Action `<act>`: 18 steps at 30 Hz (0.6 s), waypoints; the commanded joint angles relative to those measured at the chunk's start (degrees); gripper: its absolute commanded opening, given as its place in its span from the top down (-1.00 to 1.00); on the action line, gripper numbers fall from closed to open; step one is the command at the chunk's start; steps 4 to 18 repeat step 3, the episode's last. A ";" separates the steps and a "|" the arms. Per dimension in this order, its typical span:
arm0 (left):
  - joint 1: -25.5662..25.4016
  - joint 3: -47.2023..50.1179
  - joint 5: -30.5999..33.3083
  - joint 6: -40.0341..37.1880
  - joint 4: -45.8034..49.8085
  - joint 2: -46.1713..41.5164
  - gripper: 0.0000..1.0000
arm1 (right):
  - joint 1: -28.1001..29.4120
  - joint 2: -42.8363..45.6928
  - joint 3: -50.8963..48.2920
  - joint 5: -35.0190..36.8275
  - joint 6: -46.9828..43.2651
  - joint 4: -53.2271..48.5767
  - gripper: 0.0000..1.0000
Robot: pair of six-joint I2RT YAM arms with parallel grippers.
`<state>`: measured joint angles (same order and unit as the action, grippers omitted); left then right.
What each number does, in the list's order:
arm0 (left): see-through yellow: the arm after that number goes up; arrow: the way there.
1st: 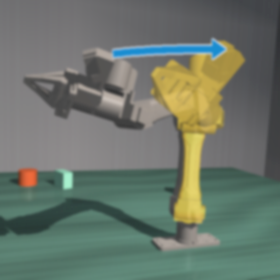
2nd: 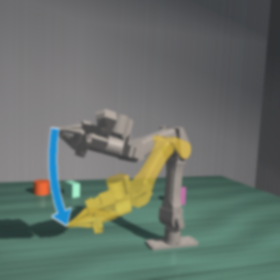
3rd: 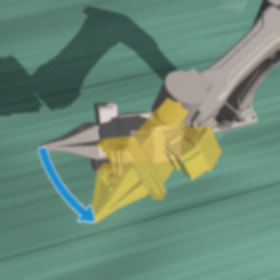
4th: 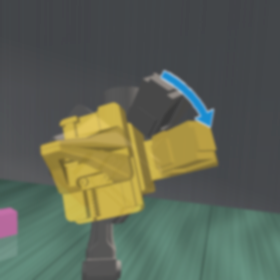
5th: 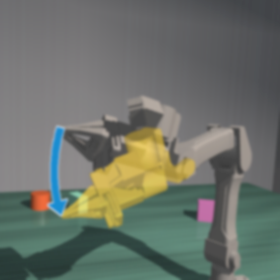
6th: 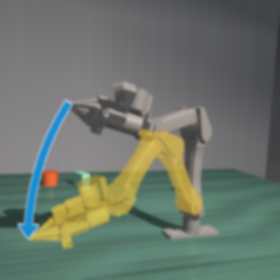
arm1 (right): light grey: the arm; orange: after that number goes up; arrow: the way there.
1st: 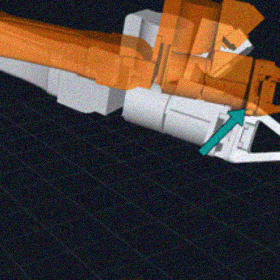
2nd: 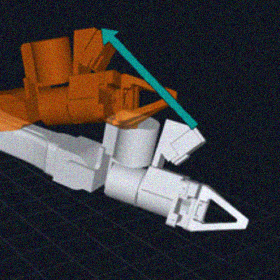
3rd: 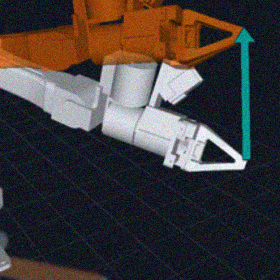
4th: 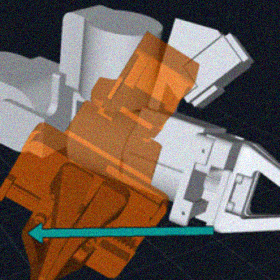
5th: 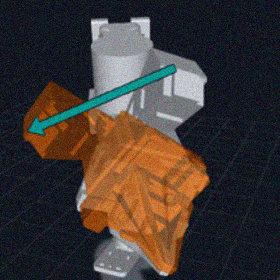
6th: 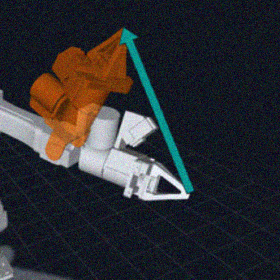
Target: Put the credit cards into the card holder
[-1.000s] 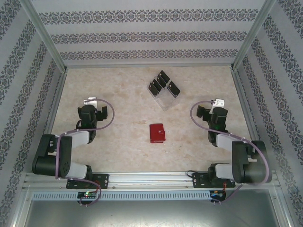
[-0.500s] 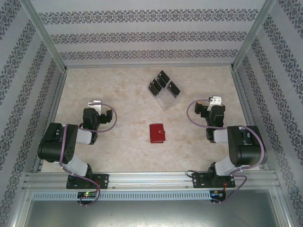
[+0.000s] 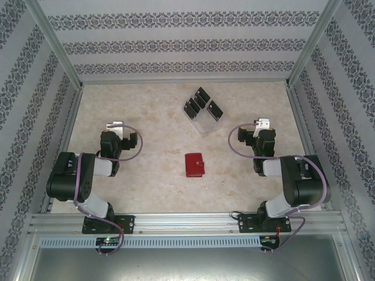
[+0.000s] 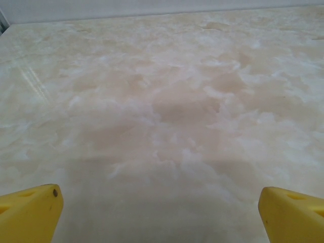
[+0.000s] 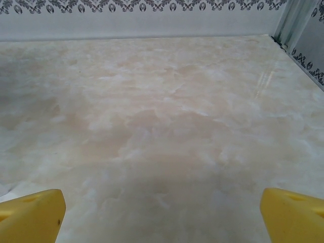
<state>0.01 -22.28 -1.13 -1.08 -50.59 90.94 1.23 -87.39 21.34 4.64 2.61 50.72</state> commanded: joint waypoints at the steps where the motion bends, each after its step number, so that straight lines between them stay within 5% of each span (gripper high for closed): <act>1: 0.43 -0.83 -0.73 1.08 -1.25 -0.06 -1.00 | -0.27 0.66 1.09 -1.30 -0.55 -0.12 -0.96; 18: 0.43 -0.80 -0.70 1.08 -1.25 -0.08 -1.00 | -0.27 0.95 0.64 -1.31 -0.66 0.49 -0.97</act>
